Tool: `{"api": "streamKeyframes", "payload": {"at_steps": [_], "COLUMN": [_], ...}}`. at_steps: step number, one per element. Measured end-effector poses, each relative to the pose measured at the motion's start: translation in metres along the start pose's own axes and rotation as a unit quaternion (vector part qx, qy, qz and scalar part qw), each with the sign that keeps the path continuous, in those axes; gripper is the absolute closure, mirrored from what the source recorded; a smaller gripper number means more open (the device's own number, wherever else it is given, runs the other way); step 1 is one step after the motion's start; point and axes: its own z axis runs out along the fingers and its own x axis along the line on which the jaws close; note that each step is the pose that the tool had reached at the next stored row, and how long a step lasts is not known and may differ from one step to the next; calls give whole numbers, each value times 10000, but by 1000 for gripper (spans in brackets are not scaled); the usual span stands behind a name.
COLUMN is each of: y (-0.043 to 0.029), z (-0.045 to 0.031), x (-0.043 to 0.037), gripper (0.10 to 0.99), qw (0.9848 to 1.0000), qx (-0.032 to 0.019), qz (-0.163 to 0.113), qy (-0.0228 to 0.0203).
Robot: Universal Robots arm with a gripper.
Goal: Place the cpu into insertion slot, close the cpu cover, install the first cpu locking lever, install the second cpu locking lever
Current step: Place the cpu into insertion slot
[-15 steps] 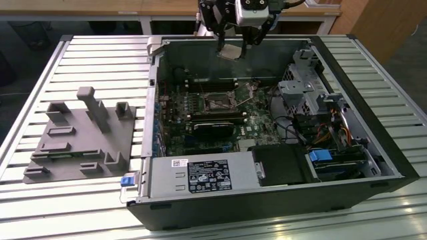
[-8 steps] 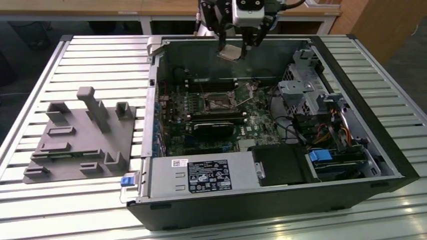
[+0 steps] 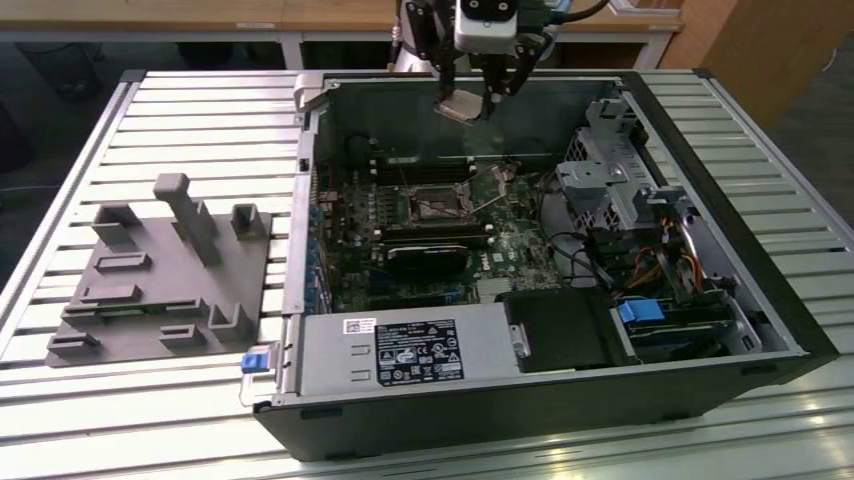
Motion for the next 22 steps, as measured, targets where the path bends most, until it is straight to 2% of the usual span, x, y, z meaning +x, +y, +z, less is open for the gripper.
{"api": "streamKeyframes", "payload": {"at_steps": [10, 22], "y": [-1, -1], "z": [5, 11], "x": [0, 0], "gripper": [545, 545], "qw": [9990, 9959], "qx": [-8, -16], "qz": [446, 899], "qy": [-39, -78]}}
